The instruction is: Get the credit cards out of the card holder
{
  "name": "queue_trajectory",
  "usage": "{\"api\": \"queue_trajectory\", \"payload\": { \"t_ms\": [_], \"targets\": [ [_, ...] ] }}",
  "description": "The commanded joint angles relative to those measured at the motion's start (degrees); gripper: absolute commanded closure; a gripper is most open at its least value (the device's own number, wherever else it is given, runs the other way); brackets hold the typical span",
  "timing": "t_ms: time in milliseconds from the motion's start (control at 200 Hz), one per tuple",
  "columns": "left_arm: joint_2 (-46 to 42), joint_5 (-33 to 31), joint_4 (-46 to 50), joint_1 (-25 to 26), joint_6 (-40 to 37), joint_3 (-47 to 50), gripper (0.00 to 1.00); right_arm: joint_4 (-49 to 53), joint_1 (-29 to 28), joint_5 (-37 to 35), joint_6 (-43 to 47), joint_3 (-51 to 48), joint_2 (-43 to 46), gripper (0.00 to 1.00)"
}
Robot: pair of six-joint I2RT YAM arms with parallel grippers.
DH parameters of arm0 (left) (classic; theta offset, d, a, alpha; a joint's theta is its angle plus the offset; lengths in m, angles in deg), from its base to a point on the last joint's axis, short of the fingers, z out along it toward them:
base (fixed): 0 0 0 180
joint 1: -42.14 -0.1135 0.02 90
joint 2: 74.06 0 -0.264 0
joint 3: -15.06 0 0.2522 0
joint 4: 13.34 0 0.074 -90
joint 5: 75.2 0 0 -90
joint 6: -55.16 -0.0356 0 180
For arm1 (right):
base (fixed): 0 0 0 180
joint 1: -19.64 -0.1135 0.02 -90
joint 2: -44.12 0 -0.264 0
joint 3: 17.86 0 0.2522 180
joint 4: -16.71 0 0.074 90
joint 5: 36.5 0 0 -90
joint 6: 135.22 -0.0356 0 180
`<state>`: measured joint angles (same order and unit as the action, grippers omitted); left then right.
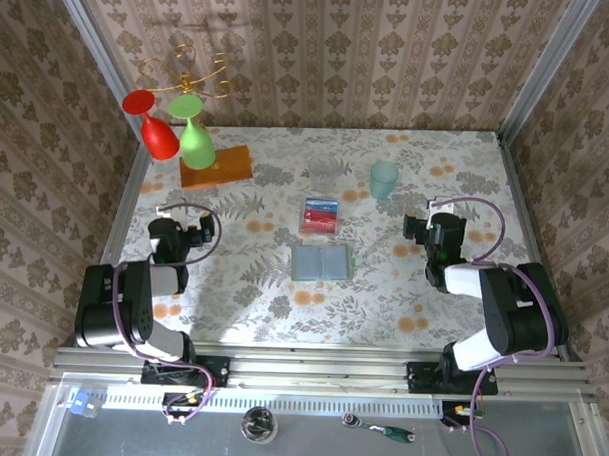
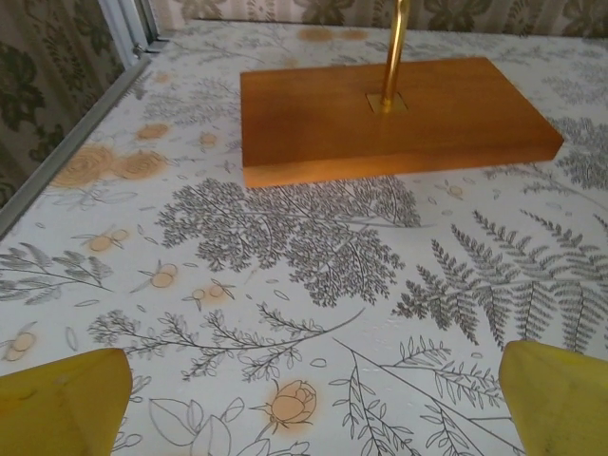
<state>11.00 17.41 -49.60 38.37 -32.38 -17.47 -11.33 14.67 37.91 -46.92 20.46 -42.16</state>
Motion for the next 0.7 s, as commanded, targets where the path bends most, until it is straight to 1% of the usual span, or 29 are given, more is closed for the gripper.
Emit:
{"api": "queue_trajectory", "payload": {
  "t_ms": [0,85,125,185,230,285,400,500,695],
  "targets": [
    [1.9,2.5,-7.5,0.3,-2.5,-0.1,0.0,-7.7,0.6,2.9,0.4,-2.4,0.9,0.0],
    [4.7,4.0,-11.7,0.4,-3.0,0.5,0.0,-11.9,0.8,4.3,1.0,-3.3,-1.7,0.0],
    [3.9,4.3,-9.7,0.4,-2.9,0.3,0.0,-9.8,0.9,4.7,0.8,-2.7,-1.2,0.0],
    [4.3,2.3,-8.2,0.8,-3.2,-0.8,0.0,-10.3,1.1,5.1,0.7,-2.6,-1.7,0.0],
    [3.9,0.7,-5.3,1.6,-3.4,-2.0,0.0,-8.9,1.3,5.3,0.5,-2.2,-1.2,0.0],
    [4.2,-3.0,-4.3,3.4,-4.6,-2.8,0.0,-9.1,1.5,5.6,0.3,-2.0,-1.6,0.0],
    [4.1,-5.7,-3.0,4.8,-5.6,-3.5,0.0,-8.6,1.7,5.8,0.2,-2.1,-1.3,0.0],
    [4.2,-6.6,-3.0,5.3,-5.8,-3.5,0.0,-8.7,1.8,5.8,0.2,-2.0,-1.3,0.0],
    [4.1,-6.6,-3.6,6.1,-7.0,-3.3,0.0,-8.2,2.2,6.7,0.0,-1.8,-1.3,0.0]
  ]
}}
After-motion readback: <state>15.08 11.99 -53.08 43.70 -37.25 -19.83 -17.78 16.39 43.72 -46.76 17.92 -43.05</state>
